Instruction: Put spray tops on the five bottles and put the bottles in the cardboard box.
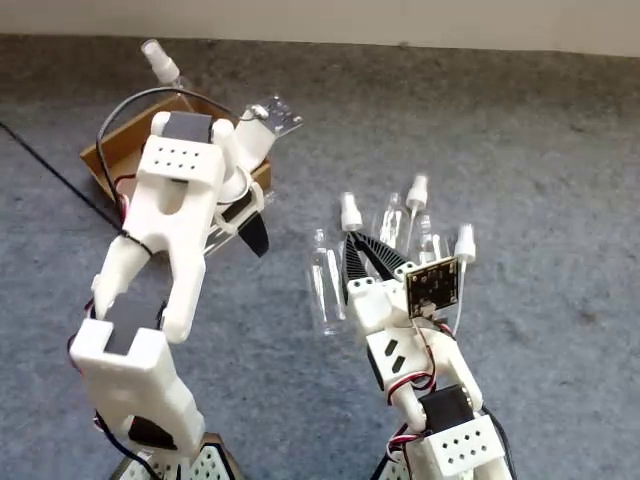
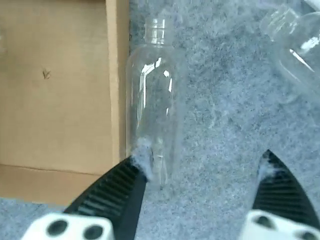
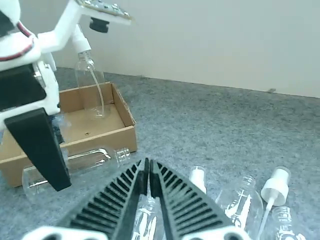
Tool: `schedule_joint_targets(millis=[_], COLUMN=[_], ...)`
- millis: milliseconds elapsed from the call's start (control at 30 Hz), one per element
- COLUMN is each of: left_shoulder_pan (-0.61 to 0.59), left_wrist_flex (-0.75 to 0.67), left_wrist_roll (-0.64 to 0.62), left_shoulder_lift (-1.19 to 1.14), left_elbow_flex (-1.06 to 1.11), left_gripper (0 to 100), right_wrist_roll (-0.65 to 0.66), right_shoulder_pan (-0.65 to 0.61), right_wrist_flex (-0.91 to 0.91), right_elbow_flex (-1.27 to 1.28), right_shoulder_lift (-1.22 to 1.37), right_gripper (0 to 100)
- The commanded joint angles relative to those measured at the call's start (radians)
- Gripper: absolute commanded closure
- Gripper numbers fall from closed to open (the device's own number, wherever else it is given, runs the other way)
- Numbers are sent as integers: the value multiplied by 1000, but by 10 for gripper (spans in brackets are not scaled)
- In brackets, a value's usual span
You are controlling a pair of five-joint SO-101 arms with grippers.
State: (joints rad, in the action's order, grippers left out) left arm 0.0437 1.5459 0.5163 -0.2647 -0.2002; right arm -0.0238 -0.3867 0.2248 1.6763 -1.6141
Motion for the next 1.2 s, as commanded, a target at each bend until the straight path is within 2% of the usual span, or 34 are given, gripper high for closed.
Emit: schedule_joint_targets(millis=[0, 233, 500, 700, 867, 1167], left_shoulder_pan=[21, 16, 18, 16, 15, 13], left_wrist_flex=[8, 8, 8, 6, -89, -91], left_wrist_roll=[9, 12, 189, 193, 193, 193], left_shoulder_lift=[-61, -189, -254, -255, -255, -257], left_elbow_flex=[-125, -234, -249, -249, -246, -239], left_gripper=[708, 708, 708, 708, 708, 708], right_wrist_roll=[9, 9, 9, 9, 9, 9], right_shoulder_pan=[12, 12, 12, 12, 10, 10], right_wrist_flex=[1, 1, 2, 2, 2, 2], right_elbow_flex=[125, 125, 125, 125, 125, 125], right_shoulder_lift=[-5, -5, -5, -5, -5, -4], right_gripper=[993, 993, 993, 993, 993, 993])
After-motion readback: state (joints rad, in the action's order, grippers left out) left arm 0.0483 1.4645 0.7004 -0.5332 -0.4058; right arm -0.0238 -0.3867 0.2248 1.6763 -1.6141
